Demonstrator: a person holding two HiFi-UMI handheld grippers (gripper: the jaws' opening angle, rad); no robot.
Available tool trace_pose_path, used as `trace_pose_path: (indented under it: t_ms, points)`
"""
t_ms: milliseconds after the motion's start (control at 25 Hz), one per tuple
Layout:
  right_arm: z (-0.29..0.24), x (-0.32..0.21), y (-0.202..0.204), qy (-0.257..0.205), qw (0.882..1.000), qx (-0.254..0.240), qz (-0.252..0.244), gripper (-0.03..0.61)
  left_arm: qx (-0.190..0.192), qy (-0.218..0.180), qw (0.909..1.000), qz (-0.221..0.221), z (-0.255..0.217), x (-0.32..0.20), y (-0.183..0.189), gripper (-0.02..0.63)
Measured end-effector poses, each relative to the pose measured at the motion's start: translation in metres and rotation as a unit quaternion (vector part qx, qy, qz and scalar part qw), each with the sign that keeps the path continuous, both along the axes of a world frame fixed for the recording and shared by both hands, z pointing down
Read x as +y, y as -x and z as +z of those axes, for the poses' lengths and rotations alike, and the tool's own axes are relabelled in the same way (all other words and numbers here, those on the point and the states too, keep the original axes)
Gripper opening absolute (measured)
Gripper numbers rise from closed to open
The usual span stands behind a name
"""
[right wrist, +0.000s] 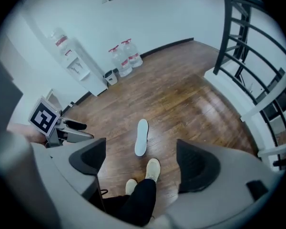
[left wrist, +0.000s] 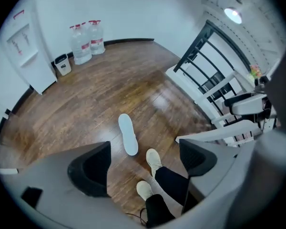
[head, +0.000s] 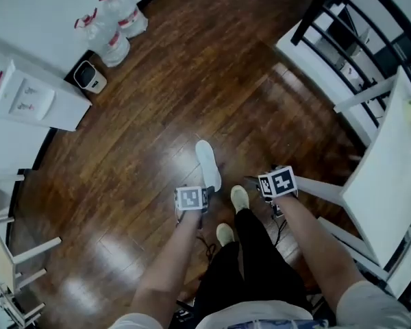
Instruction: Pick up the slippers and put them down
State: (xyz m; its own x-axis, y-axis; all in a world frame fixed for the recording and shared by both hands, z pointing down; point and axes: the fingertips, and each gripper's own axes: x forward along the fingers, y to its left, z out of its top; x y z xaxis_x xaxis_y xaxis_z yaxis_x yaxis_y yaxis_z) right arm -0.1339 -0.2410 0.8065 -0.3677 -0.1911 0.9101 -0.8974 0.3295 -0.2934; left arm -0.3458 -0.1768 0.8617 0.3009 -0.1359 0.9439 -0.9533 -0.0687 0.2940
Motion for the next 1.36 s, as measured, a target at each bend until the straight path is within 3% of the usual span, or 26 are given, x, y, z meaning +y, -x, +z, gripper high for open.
trace_pose_path:
  t_ms: [80, 160, 280, 360, 480, 560, 720, 1000, 1200, 1360]
  points:
    - [-0.102, 0.024, -0.021, -0.051, 0.998, -0.005, 0.037, 0.480, 0.013, -0.047, 0.9982, 0.035, -0.110, 0.008, -0.010, 0.446]
    - [-0.194, 0.088, -0.057, -0.072, 0.994, -0.012, 0.080, 0.480, 0.014, -0.097, 0.9924, 0.075, -0.210, 0.020, -0.023, 0.446]
    - [-0.301, 0.172, -0.126, -0.104, 0.985, -0.013, 0.136, 0.480, 0.028, -0.149, 0.9803, 0.127, -0.320, 0.042, -0.060, 0.446]
    - [-0.356, 0.211, -0.183, -0.145, 0.973, -0.008, 0.177, 0.480, 0.041, -0.182, 0.9682, 0.167, -0.377, 0.049, -0.105, 0.446]
    - [-0.416, 0.285, -0.277, -0.191, 0.952, 0.011, 0.238, 0.480, 0.067, -0.215, 0.9424, 0.247, -0.434, 0.077, -0.202, 0.446]
    - [-0.434, 0.342, -0.329, -0.201, 0.940, 0.018, 0.275, 0.480, 0.085, -0.213, 0.9267, 0.297, -0.449, 0.114, -0.265, 0.446]
    - [-0.446, 0.439, -0.412, -0.206, 0.915, 0.025, 0.345, 0.480, 0.113, -0.206, 0.9056, 0.353, -0.462, 0.166, -0.369, 0.446]
    - [-0.437, 0.565, -0.504, -0.205, 0.881, 0.023, 0.426, 0.479, 0.129, -0.199, 0.8703, 0.431, -0.462, 0.249, -0.499, 0.446]
    - [-0.439, 0.603, -0.520, -0.208, 0.879, 0.011, 0.429, 0.479, 0.142, -0.191, 0.8674, 0.437, -0.463, 0.283, -0.537, 0.446]
    - [-0.428, 0.613, -0.500, -0.203, 0.885, -0.022, 0.420, 0.479, 0.124, -0.177, 0.8724, 0.438, -0.461, 0.299, -0.523, 0.446]
